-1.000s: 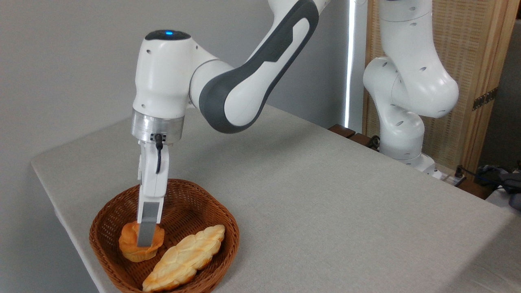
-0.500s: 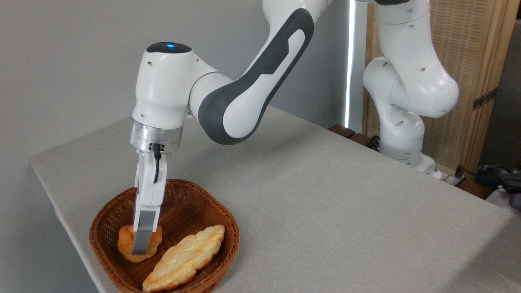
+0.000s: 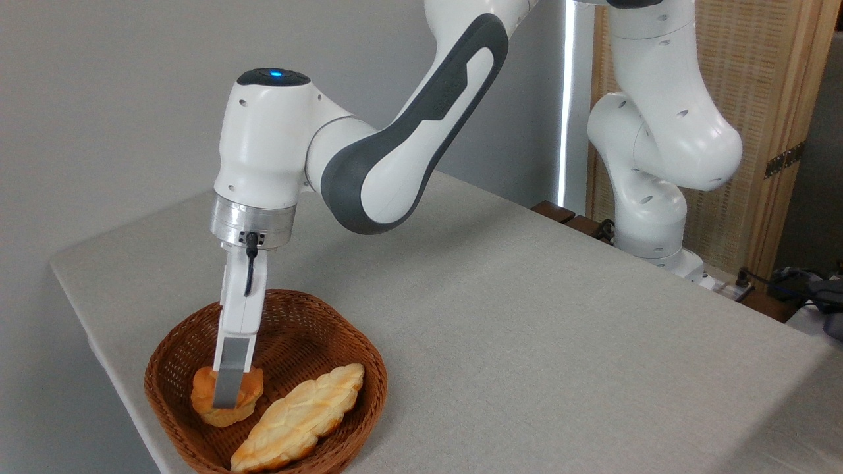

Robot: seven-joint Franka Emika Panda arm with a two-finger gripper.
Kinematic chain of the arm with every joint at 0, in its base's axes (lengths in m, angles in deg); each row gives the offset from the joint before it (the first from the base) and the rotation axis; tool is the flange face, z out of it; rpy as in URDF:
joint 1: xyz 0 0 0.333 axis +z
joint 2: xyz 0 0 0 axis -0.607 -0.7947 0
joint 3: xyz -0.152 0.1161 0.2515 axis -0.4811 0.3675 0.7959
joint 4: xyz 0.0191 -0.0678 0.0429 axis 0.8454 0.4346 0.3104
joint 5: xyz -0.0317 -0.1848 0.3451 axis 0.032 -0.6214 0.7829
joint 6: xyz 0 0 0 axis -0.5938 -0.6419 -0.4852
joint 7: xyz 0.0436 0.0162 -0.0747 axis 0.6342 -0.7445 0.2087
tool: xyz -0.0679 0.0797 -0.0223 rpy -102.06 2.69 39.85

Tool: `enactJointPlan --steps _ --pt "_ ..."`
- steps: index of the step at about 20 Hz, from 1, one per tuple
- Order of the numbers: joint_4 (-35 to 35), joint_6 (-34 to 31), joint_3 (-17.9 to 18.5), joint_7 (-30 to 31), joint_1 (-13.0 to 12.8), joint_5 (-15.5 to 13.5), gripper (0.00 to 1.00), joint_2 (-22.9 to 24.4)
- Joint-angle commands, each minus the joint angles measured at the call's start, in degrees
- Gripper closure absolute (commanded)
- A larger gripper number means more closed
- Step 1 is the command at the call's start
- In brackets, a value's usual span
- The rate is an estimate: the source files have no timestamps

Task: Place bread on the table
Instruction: 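Close the gripper around the orange bun in the basket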

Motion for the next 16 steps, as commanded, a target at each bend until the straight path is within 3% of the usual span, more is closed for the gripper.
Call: enactJointPlan --steps 1,16 --pt "0.12 1.23 -0.06 -1.45 0.35 -0.32 0.46 -0.12" --pt "-0.06 0.79 -0.06 1.01 0.35 -1.2 0.46 1.64"
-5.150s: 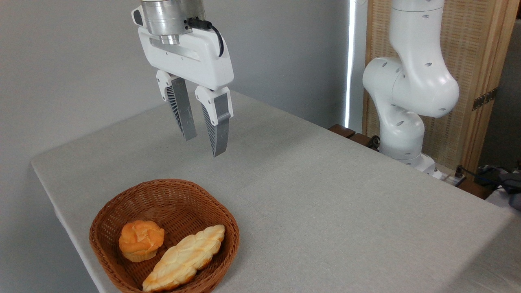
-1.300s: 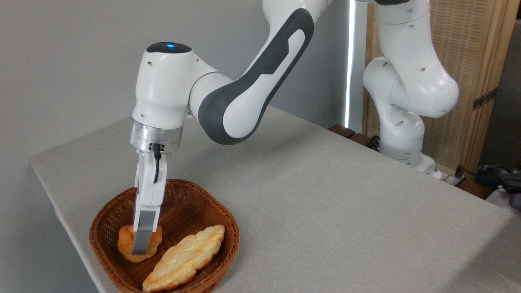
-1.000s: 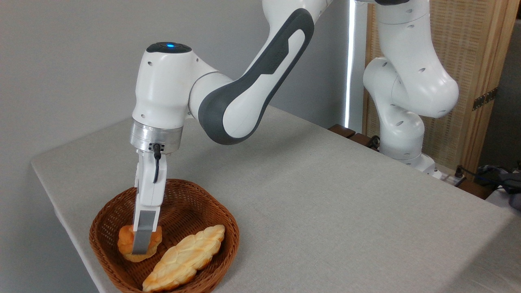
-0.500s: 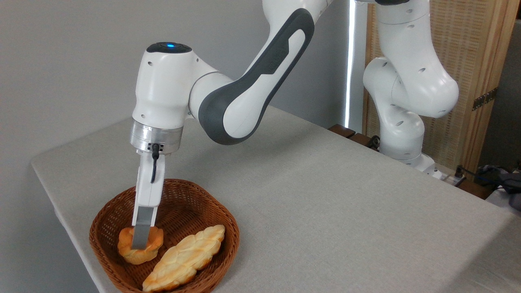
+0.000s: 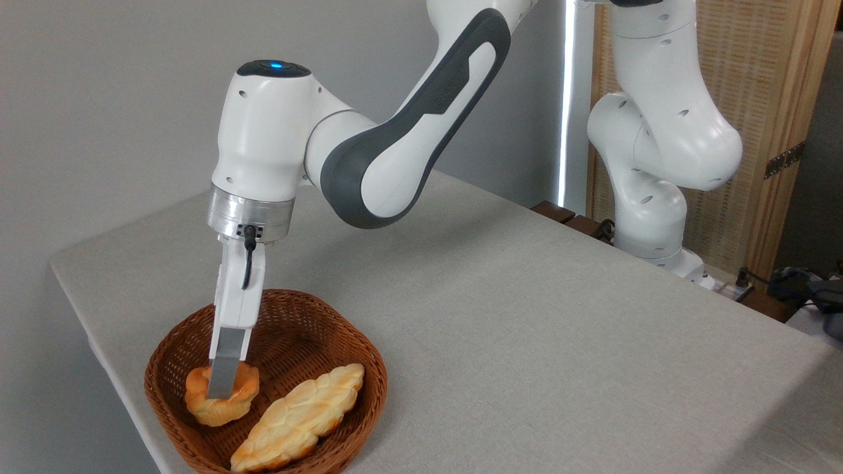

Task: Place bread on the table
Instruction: 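Lift the orange bun out of the basket and carry it beside the basket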

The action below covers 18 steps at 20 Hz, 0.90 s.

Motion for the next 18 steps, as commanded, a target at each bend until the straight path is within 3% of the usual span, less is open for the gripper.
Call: enactJointPlan --steps 1,6,15,18 --pt "0.44 0.77 -0.06 0.47 0.14 -1.07 0.46 0.99" --pt "0.35 0.59 0.03 0.3 0.06 -1.95 0.46 1.61" --pt "0.36 -10.47 0.91 0.56 0.14 -2.21 0.46 8.1" --pt "0.36 -14.69 2.92 0.48 0.14 -4.92 0.46 11.61"
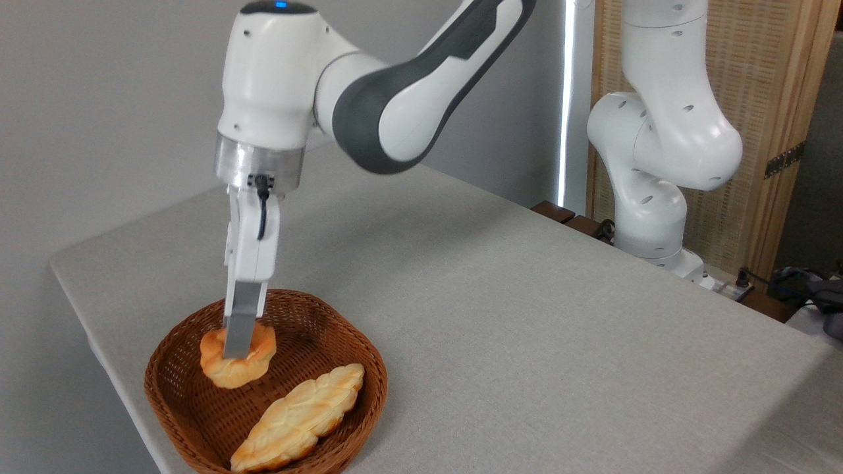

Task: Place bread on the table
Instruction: 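Lift the orange bun out of the basket and carry it beside the basket, then lower the held bun onto the table and open the gripper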

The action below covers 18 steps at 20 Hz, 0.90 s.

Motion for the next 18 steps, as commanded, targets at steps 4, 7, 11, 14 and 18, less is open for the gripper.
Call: enactJointPlan --steps 4,7,11,14,18 --pt "0.73 -15.85 3.44 -0.18 -0.1 -3.21 0.45 8.98" --pt "3.97 -21.59 3.44 0.0 -0.28 -3.21 0.45 13.63" --pt "9.51 -24.84 3.44 0.96 -0.89 -3.39 0.45 18.82" --pt "11.19 -26.26 3.35 3.68 -3.35 -3.39 0.45 19.36" --pt "13.12 -25.91 3.09 9.74 -7.83 -3.39 0.45 19.18"
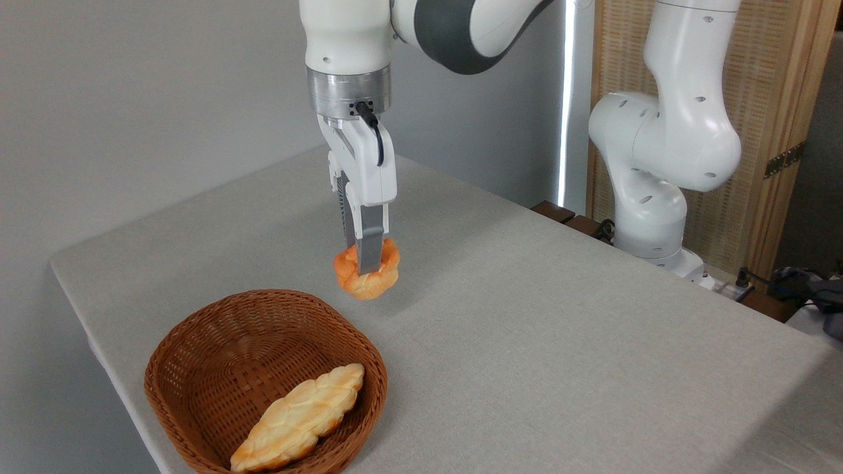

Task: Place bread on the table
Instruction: 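Lower the held bun onto the table and open the gripper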

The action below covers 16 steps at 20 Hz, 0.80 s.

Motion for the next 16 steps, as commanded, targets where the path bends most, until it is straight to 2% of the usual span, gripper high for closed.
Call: enactJointPlan --steps 1,4,8,9,11,13,14,16 --pt "2.98 -0.01 0.15 5.15 -4.75 -0.86 0.45 0.71" --pt "4.3 0.35 0.15 8.4 -7.39 -0.86 0.45 0.27" --pt "6.33 4.38 0.06 9.55 -7.66 -0.86 0.43 0.18" --pt "6.85 5.87 0.15 9.9 -8.44 -0.77 0.38 -0.17" --pt "7.3 8.86 0.06 10.08 -8.8 -0.77 0.37 -1.22" --pt "7.47 8.96 0.15 9.9 -8.89 -0.77 0.35 -1.32" --pt "7.47 9.05 0.06 9.9 -8.89 -0.77 0.29 -1.49" --pt "7.47 9.14 0.06 9.9 -8.89 -0.77 0.29 -1.76"
